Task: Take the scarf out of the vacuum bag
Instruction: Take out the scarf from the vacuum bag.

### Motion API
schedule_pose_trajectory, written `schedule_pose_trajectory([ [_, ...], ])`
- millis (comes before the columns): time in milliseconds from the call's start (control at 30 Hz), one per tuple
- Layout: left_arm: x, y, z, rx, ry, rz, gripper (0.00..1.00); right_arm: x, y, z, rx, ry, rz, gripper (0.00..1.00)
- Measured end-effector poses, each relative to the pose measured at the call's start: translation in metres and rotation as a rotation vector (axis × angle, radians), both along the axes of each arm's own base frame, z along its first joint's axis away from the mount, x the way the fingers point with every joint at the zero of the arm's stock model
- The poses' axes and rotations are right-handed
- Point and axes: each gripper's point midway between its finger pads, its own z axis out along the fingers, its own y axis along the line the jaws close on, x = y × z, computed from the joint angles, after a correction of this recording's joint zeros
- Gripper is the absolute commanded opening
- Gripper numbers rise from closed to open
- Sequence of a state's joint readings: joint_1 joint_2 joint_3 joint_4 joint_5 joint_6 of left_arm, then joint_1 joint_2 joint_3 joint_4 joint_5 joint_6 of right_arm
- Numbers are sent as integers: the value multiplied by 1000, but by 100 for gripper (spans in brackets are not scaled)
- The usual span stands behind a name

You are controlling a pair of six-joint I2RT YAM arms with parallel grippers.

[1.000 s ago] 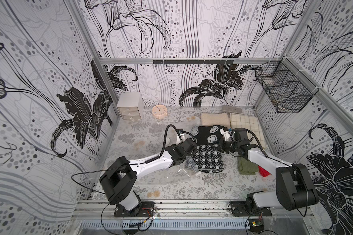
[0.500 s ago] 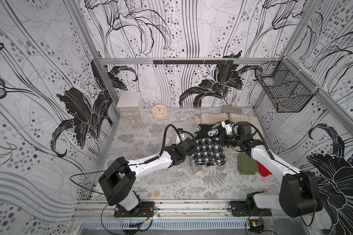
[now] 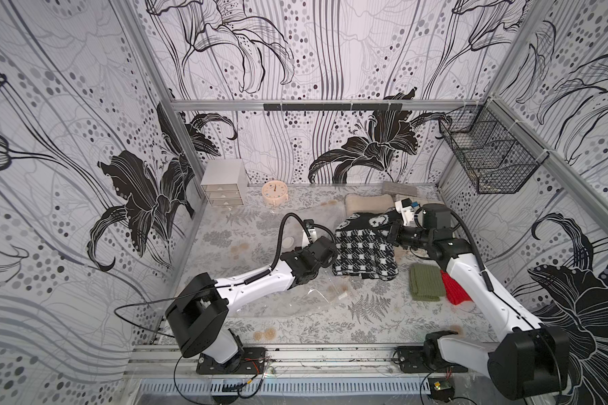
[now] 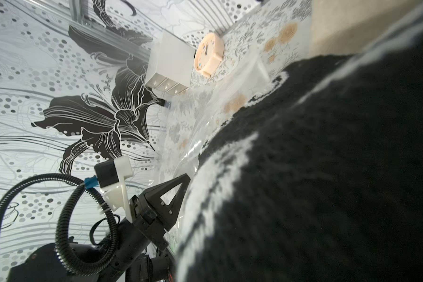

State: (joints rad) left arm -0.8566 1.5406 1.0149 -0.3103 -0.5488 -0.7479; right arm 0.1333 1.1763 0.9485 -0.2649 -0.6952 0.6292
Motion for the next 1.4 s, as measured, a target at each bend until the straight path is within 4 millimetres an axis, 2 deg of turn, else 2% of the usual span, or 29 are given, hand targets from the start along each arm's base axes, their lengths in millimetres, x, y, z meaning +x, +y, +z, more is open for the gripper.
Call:
schedule_pose_trajectory([
  [133, 0, 1, 4, -2, -9, 2, 0, 2, -24, 6, -20, -6, -74, 0],
  [300, 1, 3, 6, -1, -14, 6, 0, 1, -41, 4, -57, 7, -125, 0],
  [600, 2, 3, 7, 6, -15, 1, 0, -2, -48, -6, -103, 33, -143, 0],
  [967, 7, 1, 18, 5, -33, -8, 0, -9, -66, -15, -210, 42, -208, 0],
  [1400, 11, 2, 20, 14, -36, -15, 0, -8, -84, -29, -303, 60, -280, 0],
])
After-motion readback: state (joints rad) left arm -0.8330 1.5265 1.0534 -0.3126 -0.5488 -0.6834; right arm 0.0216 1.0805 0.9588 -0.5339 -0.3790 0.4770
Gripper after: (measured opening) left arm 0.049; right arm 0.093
